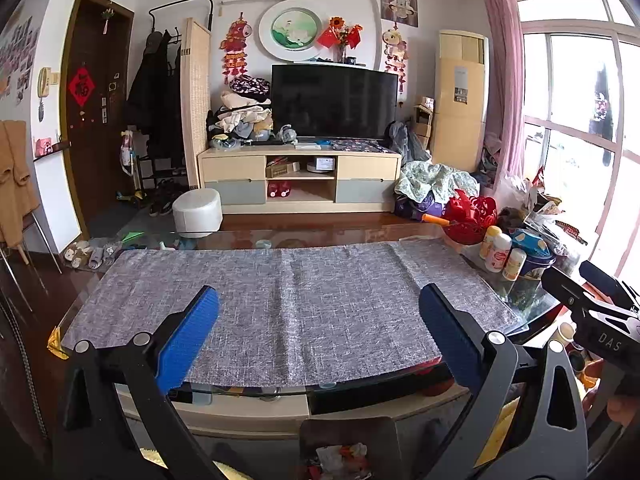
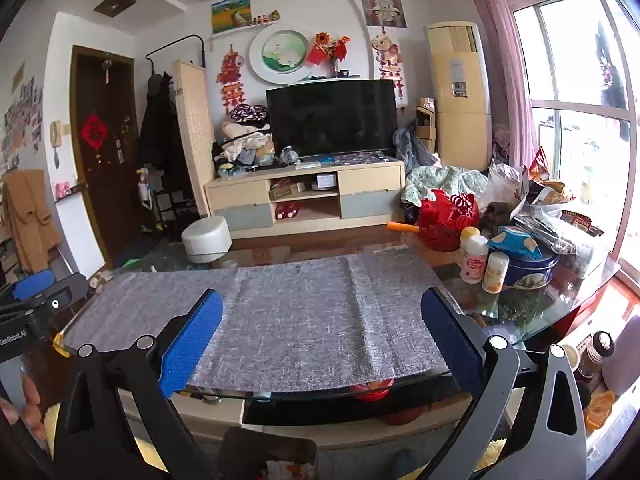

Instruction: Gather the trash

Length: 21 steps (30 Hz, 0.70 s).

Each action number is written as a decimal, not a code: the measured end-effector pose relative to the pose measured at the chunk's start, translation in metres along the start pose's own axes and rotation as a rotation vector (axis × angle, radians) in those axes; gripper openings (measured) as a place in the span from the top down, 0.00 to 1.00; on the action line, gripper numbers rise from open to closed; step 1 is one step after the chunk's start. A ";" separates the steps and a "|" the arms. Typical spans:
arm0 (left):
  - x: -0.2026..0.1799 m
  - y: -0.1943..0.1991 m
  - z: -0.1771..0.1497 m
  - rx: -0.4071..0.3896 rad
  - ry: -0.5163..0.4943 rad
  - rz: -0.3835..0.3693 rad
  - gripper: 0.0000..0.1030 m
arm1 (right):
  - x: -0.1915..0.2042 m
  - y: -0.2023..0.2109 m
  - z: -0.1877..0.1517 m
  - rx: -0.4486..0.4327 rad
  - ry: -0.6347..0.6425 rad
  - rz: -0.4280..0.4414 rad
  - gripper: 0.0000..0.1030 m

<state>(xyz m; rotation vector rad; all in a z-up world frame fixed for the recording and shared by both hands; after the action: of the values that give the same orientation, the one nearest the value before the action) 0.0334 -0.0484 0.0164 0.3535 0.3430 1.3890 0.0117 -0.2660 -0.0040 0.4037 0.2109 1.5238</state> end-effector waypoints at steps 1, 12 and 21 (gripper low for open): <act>0.000 0.000 0.000 0.000 -0.001 0.001 0.08 | 0.000 0.000 0.000 0.000 0.000 0.000 0.03; 0.007 0.002 0.000 -0.004 0.003 0.020 0.08 | 0.007 0.003 0.004 -0.003 0.018 0.009 0.03; 0.015 0.006 0.002 -0.013 0.024 0.040 0.08 | 0.012 0.005 0.011 -0.011 0.032 0.023 0.03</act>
<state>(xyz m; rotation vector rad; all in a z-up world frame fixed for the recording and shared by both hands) 0.0312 -0.0328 0.0206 0.3348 0.3484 1.4350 0.0113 -0.2553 0.0093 0.3742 0.2237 1.5546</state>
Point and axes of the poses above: each gripper's, at about its wrist camera, not at the fingertips, and y roughly against the way its jaws point, x to its left, z to its top, the point moved 10 cm from there along -y, roughly the way its jaws point, and after that the axes turned 1 degree about x, right-handed, at the moved point
